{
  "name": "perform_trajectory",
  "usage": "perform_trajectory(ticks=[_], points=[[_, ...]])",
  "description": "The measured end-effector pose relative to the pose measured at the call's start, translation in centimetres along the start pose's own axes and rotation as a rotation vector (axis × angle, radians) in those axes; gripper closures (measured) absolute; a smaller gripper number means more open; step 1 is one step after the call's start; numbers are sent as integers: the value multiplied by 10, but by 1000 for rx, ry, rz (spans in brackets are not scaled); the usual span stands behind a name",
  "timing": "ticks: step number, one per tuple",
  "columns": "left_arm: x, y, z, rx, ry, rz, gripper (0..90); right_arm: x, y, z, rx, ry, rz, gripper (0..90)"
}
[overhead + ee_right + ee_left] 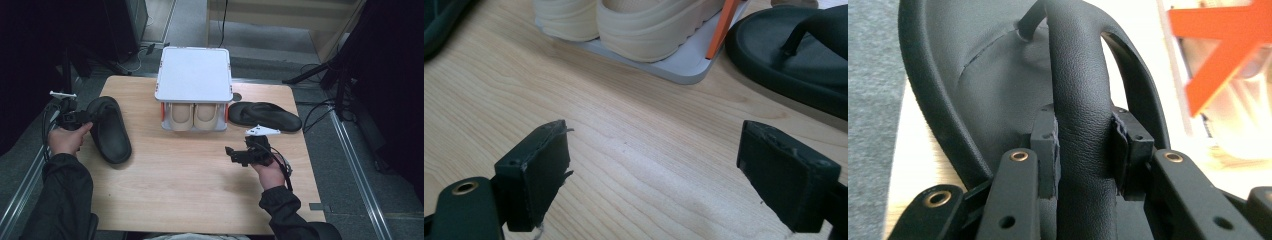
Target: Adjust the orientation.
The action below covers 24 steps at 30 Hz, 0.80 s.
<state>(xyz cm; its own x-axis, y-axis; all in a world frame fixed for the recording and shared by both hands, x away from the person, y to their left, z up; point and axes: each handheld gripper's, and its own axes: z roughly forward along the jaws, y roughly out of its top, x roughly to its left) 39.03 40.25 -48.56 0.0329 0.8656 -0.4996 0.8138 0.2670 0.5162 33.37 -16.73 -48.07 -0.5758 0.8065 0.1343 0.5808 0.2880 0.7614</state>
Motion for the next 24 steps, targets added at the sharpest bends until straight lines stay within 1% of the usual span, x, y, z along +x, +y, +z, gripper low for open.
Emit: perform_trajectory(ticks=[3,5,6,7,8,11,12,14,17,19,21,23,24], points=[[-7,-1,-3,7,-16,4,684,-2,1,-1,-4,-5,-1,137],[-12,-1,-5,24,-38,16,683,-3,1,-2,-6,-6,-3,137],[-14,-2,-6,21,-46,19,684,-4,2,-2,-5,-7,-1,137],[-17,-3,-7,31,-56,26,684,-4,2,-2,-4,-5,-5,137],[-20,-4,-8,26,-64,24,684,-5,2,-3,-1,-5,-8,137],[-28,-7,-11,32,-73,38,684,-7,4,-3,3,0,-24,137],[-30,-9,-12,38,-73,50,684,-8,4,-3,5,4,-22,137],[-35,-13,-14,37,-80,52,684,-9,5,-3,3,1,-37,137],[-41,-21,-16,36,-100,46,684,-9,7,-4,2,-16,-63,137],[-46,-26,-17,45,-115,47,684,-10,8,-3,3,-25,-81,137],[-51,-31,-16,59,-118,62,684,-11,9,-3,7,-26,-83,137],[-57,-37,-16,61,-109,76,684,-13,9,-2,14,-1,-90,137],[-60,-39,-16,61,-107,81,684,-15,9,-1,24,27,-92,137]])
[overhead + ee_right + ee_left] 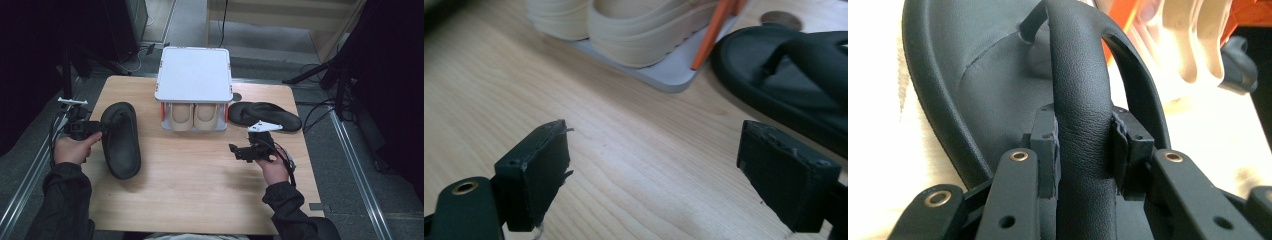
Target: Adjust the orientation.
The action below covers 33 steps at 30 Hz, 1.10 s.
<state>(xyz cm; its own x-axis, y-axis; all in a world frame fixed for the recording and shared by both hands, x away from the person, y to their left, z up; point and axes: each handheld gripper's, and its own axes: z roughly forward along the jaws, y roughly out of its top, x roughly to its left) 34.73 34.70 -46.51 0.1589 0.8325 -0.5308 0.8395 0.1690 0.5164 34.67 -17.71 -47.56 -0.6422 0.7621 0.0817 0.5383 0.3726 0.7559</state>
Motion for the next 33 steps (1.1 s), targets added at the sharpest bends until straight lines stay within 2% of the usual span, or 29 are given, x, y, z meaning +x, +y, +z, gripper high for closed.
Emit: perform_trajectory(ticks=[1,5,8,11,17,20,25,27,29,32,33], points=[[-3,-2,0,3,-4,3,684,-4,-1,1,25,28,5,137],[-12,-11,3,16,-22,11,684,-7,-1,2,42,9,-9,137],[-20,-18,3,27,-18,29,684,-9,-1,1,40,8,-12,138],[-31,-25,3,40,-7,61,684,-12,-1,1,43,69,9,148],[-50,-40,4,50,-38,91,684,-14,1,0,30,39,-11,161],[-59,-47,5,63,-56,106,684,-16,1,-1,21,46,7,162],[-75,-61,14,96,-100,119,684,-18,0,-4,-1,15,-31,170],[-77,-63,16,97,-99,132,684,-18,0,-4,-5,10,-29,170],[-83,-67,19,95,-113,134,684,-20,1,-5,-21,12,-20,178],[-92,-74,26,106,-137,153,683,-20,3,-9,-70,17,-48,191],[-94,-75,27,107,-142,158,683,-20,3,-10,-70,19,-46,189]])
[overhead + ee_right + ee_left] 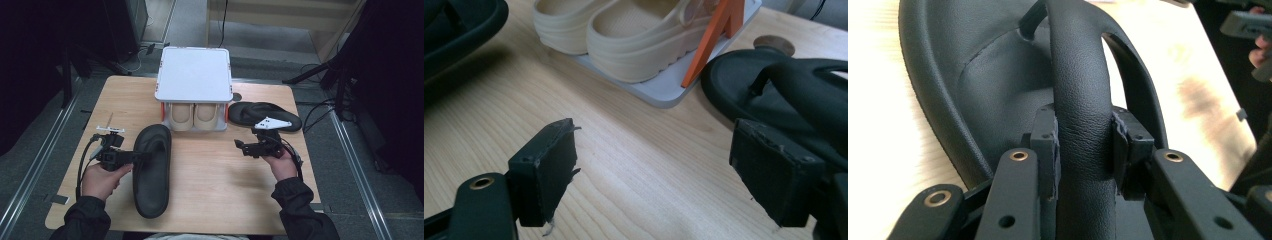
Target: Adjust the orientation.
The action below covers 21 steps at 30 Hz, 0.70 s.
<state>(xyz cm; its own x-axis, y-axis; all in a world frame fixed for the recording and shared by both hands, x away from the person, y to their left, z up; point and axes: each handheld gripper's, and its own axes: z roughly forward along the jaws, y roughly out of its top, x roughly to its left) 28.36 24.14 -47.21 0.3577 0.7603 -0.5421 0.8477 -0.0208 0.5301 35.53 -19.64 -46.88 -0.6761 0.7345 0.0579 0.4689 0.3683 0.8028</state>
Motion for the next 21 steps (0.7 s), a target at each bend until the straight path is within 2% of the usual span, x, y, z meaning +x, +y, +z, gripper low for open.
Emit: perform_trajectory(ticks=[3,6,8,10,11,13,17,21], points=[[-7,-3,6,15,-4,19,683,-2,-1,0,18,4,7,188],[-13,-4,14,24,-10,25,683,-6,0,1,43,22,40,190],[-17,-5,20,33,-19,33,683,-8,1,0,54,32,38,189],[-19,-5,24,38,-24,33,683,-11,2,0,46,22,42,190],[-22,-5,32,53,-33,34,683,-13,2,0,43,17,48,190],[-25,-5,37,55,-26,43,683,-18,2,0,46,16,76,189],[-27,-4,47,56,-25,38,683,-28,0,1,51,65,114,173],[-24,-5,57,71,-14,39,683,-32,-2,2,50,86,116,153]])
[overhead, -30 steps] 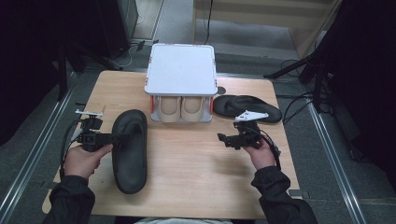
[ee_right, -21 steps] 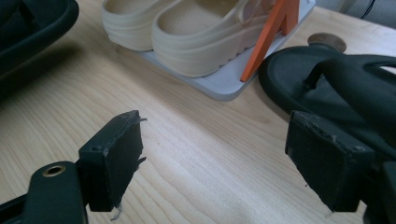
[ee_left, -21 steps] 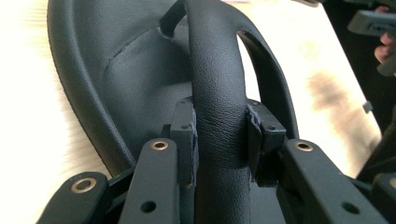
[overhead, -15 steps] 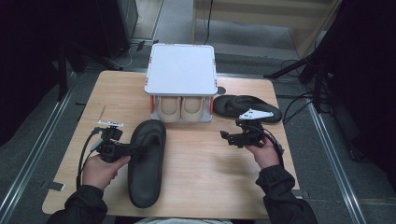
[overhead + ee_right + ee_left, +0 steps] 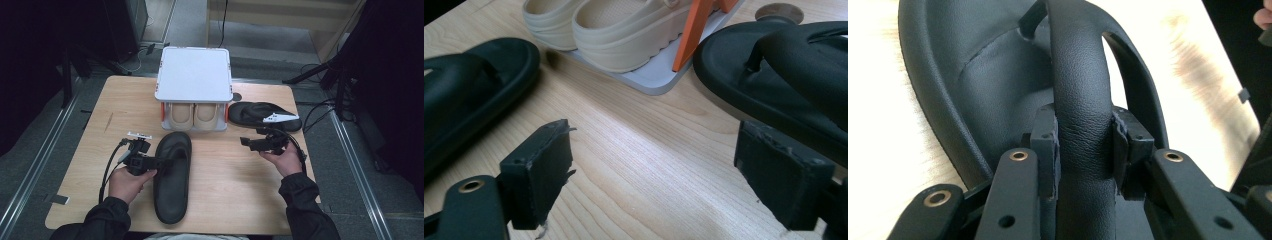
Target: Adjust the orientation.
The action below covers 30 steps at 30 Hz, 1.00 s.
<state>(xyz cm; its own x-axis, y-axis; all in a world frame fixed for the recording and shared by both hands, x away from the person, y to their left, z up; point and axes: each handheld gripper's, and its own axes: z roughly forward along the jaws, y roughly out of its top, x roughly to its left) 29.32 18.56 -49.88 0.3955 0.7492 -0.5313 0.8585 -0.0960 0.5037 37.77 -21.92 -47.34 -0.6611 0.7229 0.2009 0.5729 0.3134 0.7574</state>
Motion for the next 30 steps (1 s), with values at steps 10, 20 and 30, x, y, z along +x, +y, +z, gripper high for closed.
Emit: perform_trajectory(ticks=[10,20,30], points=[[6,1,9,15,9,8,677,-10,0,1,-15,-7,18,143],[8,7,-6,5,9,25,539,-27,-1,-5,-43,-59,58,176],[25,20,-27,-26,51,46,478,-60,-2,-14,-39,-113,71,457]])
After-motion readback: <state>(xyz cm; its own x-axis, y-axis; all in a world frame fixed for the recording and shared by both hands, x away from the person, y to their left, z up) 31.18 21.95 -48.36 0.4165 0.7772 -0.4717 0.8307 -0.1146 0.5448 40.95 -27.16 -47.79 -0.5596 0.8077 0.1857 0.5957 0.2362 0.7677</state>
